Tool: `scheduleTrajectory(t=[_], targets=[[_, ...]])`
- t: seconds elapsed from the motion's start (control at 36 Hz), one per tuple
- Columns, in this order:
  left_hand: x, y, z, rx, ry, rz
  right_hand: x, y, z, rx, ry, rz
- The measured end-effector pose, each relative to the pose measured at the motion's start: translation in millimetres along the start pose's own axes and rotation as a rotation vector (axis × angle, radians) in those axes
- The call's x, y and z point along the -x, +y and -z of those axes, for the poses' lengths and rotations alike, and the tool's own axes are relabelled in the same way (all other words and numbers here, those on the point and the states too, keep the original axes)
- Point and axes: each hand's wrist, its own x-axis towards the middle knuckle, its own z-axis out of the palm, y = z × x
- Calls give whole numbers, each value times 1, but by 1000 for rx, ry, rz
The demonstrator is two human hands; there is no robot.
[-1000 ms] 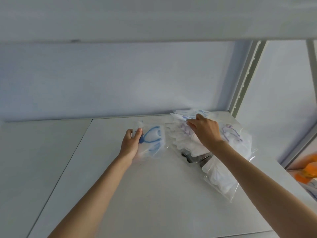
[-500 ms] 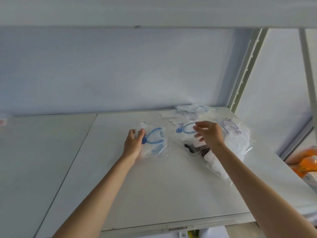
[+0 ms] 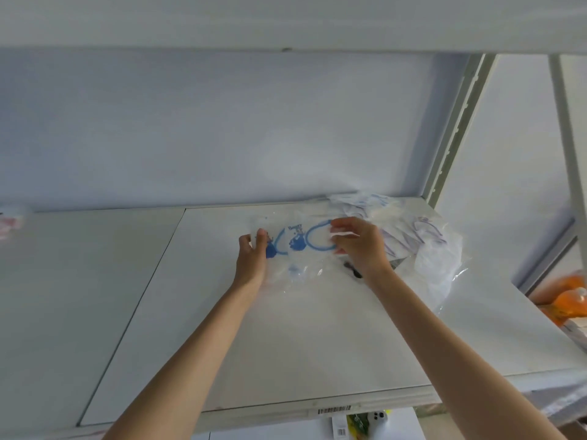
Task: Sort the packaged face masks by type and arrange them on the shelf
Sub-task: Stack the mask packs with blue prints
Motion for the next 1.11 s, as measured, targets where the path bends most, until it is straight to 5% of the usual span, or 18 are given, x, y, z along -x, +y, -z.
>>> scheduleTrajectory(t=[0.28, 0.39, 0.5, 0.64, 0.78, 0.94, 1.11], targets=[[8, 3, -6, 97, -76, -50, 10, 5, -26, 306, 4, 163], [6, 1, -7, 158, -77, -99, 4, 15, -25, 220, 65, 70], [5, 8, -13, 191, -118, -128, -1, 17, -30, 7, -104, -116], [0, 18, -25, 347, -201, 39, -8, 24, -36, 93, -145, -43], [-8, 18, -29, 286, -130, -50, -34, 28, -21, 108, -230, -41], [-26, 20, -22, 277, -44, -88, -113, 28, 41, 841, 92, 155], [-39, 18, -13, 228, -19, -92, -168, 53, 81, 1262, -186, -67]])
